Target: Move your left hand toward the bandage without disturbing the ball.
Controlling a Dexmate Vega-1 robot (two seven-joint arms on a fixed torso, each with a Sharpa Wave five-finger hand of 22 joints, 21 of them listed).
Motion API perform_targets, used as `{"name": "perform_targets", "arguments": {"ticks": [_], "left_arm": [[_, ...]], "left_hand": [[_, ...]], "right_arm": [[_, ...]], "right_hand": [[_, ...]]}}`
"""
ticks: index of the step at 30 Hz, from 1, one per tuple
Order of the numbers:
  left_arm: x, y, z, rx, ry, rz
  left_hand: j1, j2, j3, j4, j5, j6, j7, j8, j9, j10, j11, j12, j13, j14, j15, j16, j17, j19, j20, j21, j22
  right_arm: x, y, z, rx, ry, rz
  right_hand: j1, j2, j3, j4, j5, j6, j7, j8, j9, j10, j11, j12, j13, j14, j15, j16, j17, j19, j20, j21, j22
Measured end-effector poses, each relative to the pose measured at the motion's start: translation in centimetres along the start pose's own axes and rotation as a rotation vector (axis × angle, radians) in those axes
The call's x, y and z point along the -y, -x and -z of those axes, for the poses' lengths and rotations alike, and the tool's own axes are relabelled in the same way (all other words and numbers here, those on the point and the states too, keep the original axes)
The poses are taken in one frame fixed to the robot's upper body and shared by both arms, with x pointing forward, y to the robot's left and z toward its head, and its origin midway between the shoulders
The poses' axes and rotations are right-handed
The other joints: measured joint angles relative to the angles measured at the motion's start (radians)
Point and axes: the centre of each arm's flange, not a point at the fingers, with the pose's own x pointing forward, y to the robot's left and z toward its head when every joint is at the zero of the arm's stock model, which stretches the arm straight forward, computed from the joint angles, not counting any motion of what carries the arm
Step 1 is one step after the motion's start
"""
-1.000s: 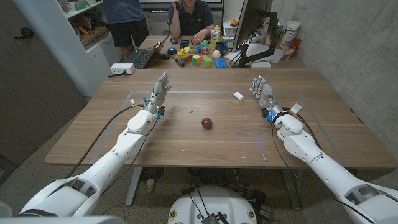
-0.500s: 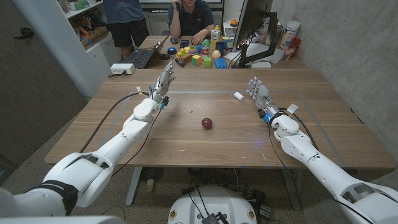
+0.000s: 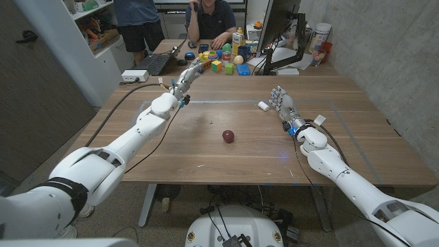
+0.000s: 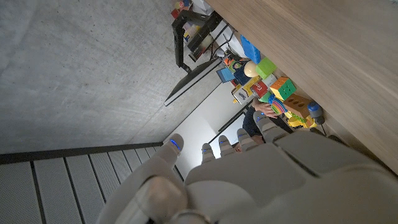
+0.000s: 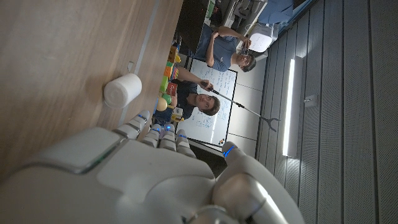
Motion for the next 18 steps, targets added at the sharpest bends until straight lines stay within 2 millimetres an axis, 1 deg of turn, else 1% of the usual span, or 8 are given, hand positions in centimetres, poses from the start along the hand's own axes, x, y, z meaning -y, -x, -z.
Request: {"name": "perform_targets", "arguments": {"ticks": [2, 3, 6, 7, 8, 10, 11, 18], "left_arm": [[-0.2, -0.5, -1.3, 0.012, -0.037, 0.012], [-0.1, -0.5, -1.0, -0.003, -0.05, 0.014], [-0.3, -1.3, -3.0, 0.011, -0.114, 0.034], [-0.3, -1.3, -2.8, 0.0, -0.126, 0.036], [-0.4, -1.7, -3.7, 0.011, -0.148, 0.042], [-0.3, -1.7, -3.4, -0.005, -0.168, 0.048], [-0.3, -2.1, -4.7, 0.019, -0.186, 0.057], [0.5, -3.4, -7.1, 0.027, -0.299, 0.116]], "left_hand": [[0.008, -0.004, -0.001, -0.011, 0.0, 0.004, -0.004, 0.0, 0.0, 0.004, -0.004, 0.0, 0.0, 0.0, 0.0, 0.0, 0.0, 0.0, 0.0, -0.007, -0.001], [0.014, -0.007, 0.0, -0.016, 0.0, 0.006, -0.005, 0.0, 0.0, 0.004, -0.004, 0.0, 0.0, 0.0, 0.0, -0.003, 0.0, 0.0, 0.0, -0.007, -0.001], [0.019, -0.012, 0.001, -0.028, 0.0, 0.009, -0.009, 0.0, 0.0, 0.006, -0.006, -0.005, 0.0, 0.0, 0.0, -0.008, 0.0, 0.0, 0.0, -0.007, -0.001], [0.026, -0.013, 0.001, -0.03, 0.0, 0.013, -0.008, 0.0, 0.0, 0.009, -0.009, -0.005, 0.0, 0.0, 0.0, -0.008, 0.0, 0.0, 0.0, -0.007, -0.001], [0.029, -0.01, 0.0, -0.035, 0.0, 0.018, -0.007, 0.0, 0.0, 0.013, -0.013, -0.005, 0.0, 0.0, 0.0, -0.008, 0.0, 0.0, 0.0, -0.012, -0.001], [0.033, -0.014, 0.0, -0.041, 0.0, 0.018, -0.007, 0.007, 0.0, 0.019, -0.01, -0.005, 0.0, 0.0, 0.0, -0.008, 0.0, 0.004, -0.004, -0.014, -0.001], [0.036, -0.01, -0.001, -0.043, 0.0, 0.025, -0.008, 0.008, 0.0, 0.027, -0.012, -0.005, 0.0, 0.002, -0.001, -0.008, 0.0, 0.004, -0.004, -0.014, -0.001], [0.056, -0.022, -0.002, -0.069, -0.004, 0.054, -0.006, 0.015, 0.005, 0.04, -0.014, -0.005, 0.0, 0.016, -0.001, -0.008, 0.0, 0.007, -0.007, -0.018, -0.001]], "right_arm": [[0.0, 0.0, 0.0, 0.001, 0.0, -0.002], [0.0, 0.0, 0.0, 0.001, 0.0, -0.002], [0.1, 0.0, -0.1, 0.006, -0.001, -0.001], [0.2, 0.0, -0.2, 0.007, -0.001, 0.002], [0.3, 0.0, -0.3, 0.012, -0.003, 0.005], [0.5, 0.0, -0.5, 0.015, -0.001, 0.008], [0.6, 0.0, -0.6, 0.019, -0.003, 0.013], [1.1, 0.0, -1.0, 0.028, -0.001, 0.024]], "right_hand": [[0.0, 0.0, 0.0, 0.0, 0.001, 0.0, 0.0, 0.0, 0.0, 0.0, 0.0, 0.0, 0.0, 0.0, 0.0, 0.0, 0.0, 0.0, 0.0, 0.0, 0.0], [0.0, 0.0, 0.0, 0.0, 0.004, 0.0, 0.0, 0.0, 0.0, 0.0, 0.0, 0.0, 0.0, 0.0, 0.0, 0.0, 0.0, 0.0, 0.0, 0.0, 0.0], [0.0, 0.0, 0.0, 0.0, 0.004, 0.0, 0.0, 0.0, 0.0, 0.0, 0.0, 0.0, 0.0, 0.0, 0.0, 0.0, 0.0, 0.0, 0.0, 0.0, 0.0], [0.0, 0.0, 0.0, 0.0, 0.004, 0.0, 0.0, 0.0, 0.0, 0.0, 0.0, 0.0, 0.0, 0.0, 0.0, 0.0, 0.0, 0.0, 0.0, 0.0, 0.0], [0.0, 0.0, 0.0, 0.0, 0.004, 0.004, -0.004, 0.0, 0.0, 0.0, 0.0, 0.0, 0.0, 0.0, 0.0, 0.0, 0.0, 0.0, 0.0, 0.0, 0.0], [0.0, 0.0, 0.0, 0.0, 0.004, 0.004, -0.004, 0.0, 0.0, 0.0, 0.0, 0.0, 0.0, 0.0, 0.0, 0.0, 0.0, 0.0, 0.0, 0.0, 0.0], [0.0, 0.0, 0.0, 0.0, 0.004, 0.004, -0.004, 0.0, 0.0, 0.0, 0.0, 0.0, 0.0, 0.0, 0.0, 0.0, 0.0, 0.0, 0.0, 0.0, 0.0], [0.0, 0.0, 0.0, 0.0, 0.004, 0.004, -0.004, 0.0, 0.0, 0.0, 0.0, 0.0, 0.0, 0.0, 0.0, 0.0, 0.0, 0.0, 0.0, 0.0, 0.0]]}}
